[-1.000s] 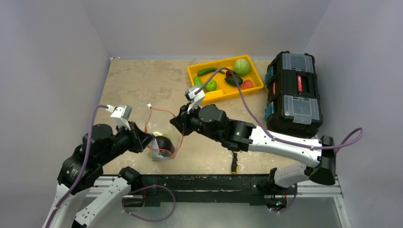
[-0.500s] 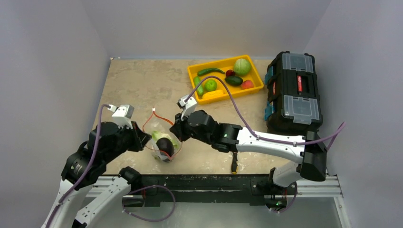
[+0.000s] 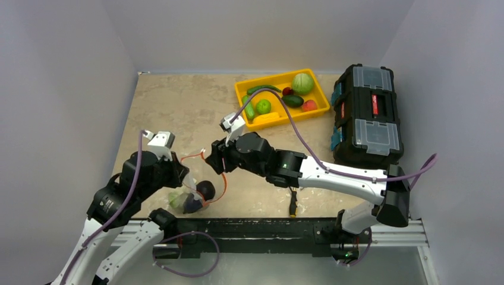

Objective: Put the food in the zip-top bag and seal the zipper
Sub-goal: Adjust the zipper food storage bag at the center of the board, then pick up the fake vegetable from the bin.

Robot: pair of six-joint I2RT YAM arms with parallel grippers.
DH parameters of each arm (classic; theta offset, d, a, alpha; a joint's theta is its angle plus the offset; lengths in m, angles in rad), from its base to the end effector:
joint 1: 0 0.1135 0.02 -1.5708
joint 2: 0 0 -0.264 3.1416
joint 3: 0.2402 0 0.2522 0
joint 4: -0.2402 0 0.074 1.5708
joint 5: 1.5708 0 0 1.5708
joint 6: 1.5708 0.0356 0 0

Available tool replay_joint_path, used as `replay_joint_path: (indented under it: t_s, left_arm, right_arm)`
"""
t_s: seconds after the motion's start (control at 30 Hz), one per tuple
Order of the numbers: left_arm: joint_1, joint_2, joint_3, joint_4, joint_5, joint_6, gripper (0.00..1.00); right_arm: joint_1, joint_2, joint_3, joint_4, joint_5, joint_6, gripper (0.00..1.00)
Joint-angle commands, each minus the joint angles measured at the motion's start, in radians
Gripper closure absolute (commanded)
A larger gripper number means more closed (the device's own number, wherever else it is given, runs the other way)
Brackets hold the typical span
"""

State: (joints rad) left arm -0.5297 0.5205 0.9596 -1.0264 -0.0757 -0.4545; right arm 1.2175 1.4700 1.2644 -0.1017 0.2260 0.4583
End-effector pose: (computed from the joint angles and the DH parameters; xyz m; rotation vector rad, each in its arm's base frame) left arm 0.0690 -0.0373 0.3426 0.0381 2.1963 -0.4825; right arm 0.1283 0.3248 0.3520 -0.5791 1.8938 0.9236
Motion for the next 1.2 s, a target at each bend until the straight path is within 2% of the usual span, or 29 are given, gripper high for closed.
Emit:
replay_joint_path:
  t_s: [0.0,0.27,0.33,0.5,0.67,0.87,0.97,1.07,1.17]
  left_arm:
    - [0.005,-0.015,-0.058,0.107,-0.030,0.035,1.00]
    - [0.005,0.098,-0.008,0.147,-0.056,0.138,1.00]
    - [0.004,0.119,-0.024,0.175,-0.064,0.156,1.00]
    - [0.010,0.138,-0.059,0.224,-0.042,0.181,1.00]
    - [0.037,0.131,-0.068,0.233,-0.036,0.185,1.00]
    - [0.037,0.154,-0.067,0.236,-0.012,0.197,1.00]
    - [0.039,0.164,-0.062,0.232,-0.005,0.200,1.00]
    - [0.040,0.162,-0.061,0.230,-0.001,0.201,1.00]
    - [0.043,0.159,-0.063,0.231,-0.001,0.201,1.00]
  right_arm:
    - [-0.039,-0.086,0.060,-0.018,0.075,-0.093,0.48]
    - [-0.305,-0.084,0.034,-0.047,0.133,-0.151,0.35]
    - [-0.385,-0.046,0.033,-0.041,0.154,-0.148,0.27]
    - [-0.518,0.121,0.114,-0.040,0.164,-0.143,0.17]
    - [-0.608,0.377,0.277,-0.048,0.152,-0.164,0.11]
    - [-0.683,0.696,0.585,-0.186,0.134,-0.187,0.13]
    - [-0.697,0.807,0.694,-0.223,0.130,-0.217,0.16]
    - [-0.704,0.864,0.736,-0.258,0.124,-0.222,0.23]
    - [-0.704,0.846,0.660,-0.219,0.110,-0.217,0.27]
